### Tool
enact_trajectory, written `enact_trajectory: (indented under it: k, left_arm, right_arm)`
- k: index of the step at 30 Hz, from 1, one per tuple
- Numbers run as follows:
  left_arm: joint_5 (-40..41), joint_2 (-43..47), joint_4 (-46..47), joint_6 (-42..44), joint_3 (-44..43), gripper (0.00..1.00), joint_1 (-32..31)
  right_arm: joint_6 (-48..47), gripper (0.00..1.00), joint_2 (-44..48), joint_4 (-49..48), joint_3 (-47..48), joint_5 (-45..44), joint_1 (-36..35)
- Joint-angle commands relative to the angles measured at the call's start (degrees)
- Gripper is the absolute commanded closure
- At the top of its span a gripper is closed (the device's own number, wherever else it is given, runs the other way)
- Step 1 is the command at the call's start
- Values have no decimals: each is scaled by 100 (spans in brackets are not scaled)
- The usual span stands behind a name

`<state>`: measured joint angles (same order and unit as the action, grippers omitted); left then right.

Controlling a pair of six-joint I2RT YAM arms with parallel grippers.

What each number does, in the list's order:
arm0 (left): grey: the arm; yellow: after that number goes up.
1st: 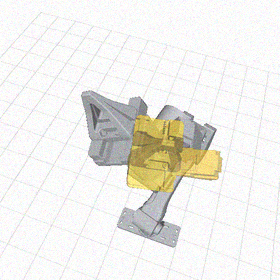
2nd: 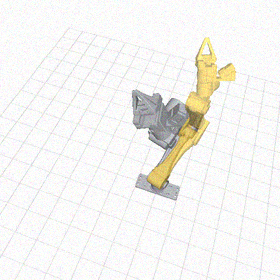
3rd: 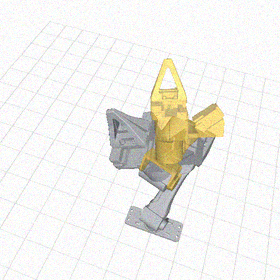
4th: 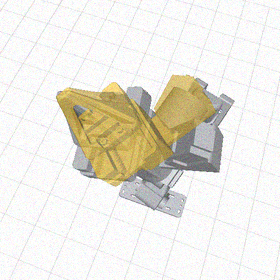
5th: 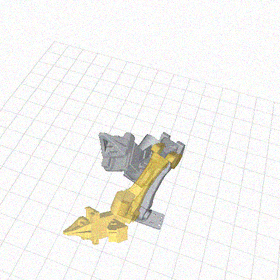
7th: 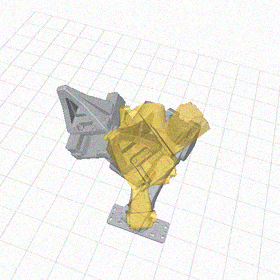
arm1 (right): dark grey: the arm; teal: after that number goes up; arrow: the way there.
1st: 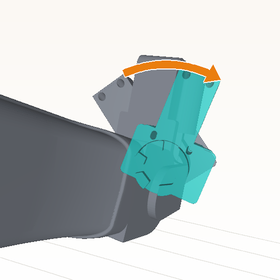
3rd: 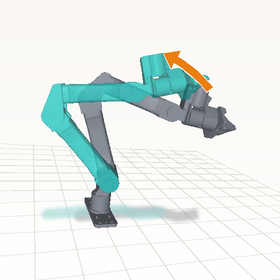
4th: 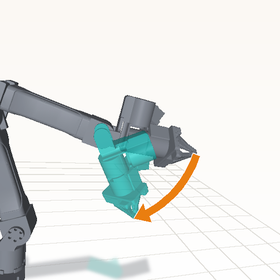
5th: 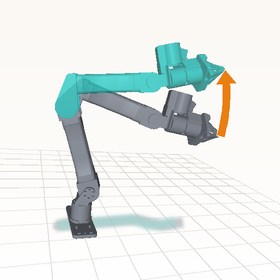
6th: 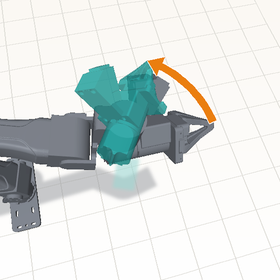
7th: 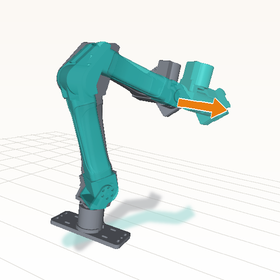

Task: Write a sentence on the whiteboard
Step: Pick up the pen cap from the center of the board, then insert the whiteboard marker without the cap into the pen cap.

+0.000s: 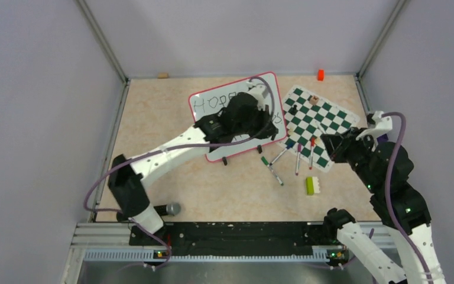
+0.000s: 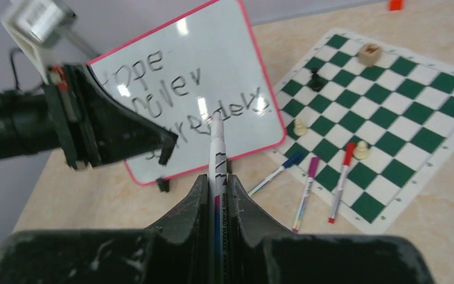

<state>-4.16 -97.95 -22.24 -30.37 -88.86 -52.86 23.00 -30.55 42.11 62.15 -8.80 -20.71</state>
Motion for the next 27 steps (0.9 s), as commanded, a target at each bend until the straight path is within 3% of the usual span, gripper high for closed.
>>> enact_trajectory:
  k: [1,6,11,15,22,27]
  left_arm:
    - [-174,1164,1324,-1877,972,100,319]
    - [220,2450,3218,-3170,2634,100,777]
    - [1365,3231,3727,-3735,3455,100,891]
    - [2204,3723,3938,-4125,3937,100,892]
    - [3256,4244,4518,-4655,4713,100,892]
    - [3670,4425,4350,-4846,4849,100,892]
  right_arm:
    - [-250,100,76,-1210,-440,2030,49]
    - [414,100,133,-2687,-1448,2949,49]
    - [1755,100,264,-5049,-2585,3373,15]
    - [1667,100,-71,-5233,-2612,2854,-498]
    - [1048,100,-1049,-5612,-2303,1161,-2457]
    - [994,100,-1824,-6145,-2066,688,-2979]
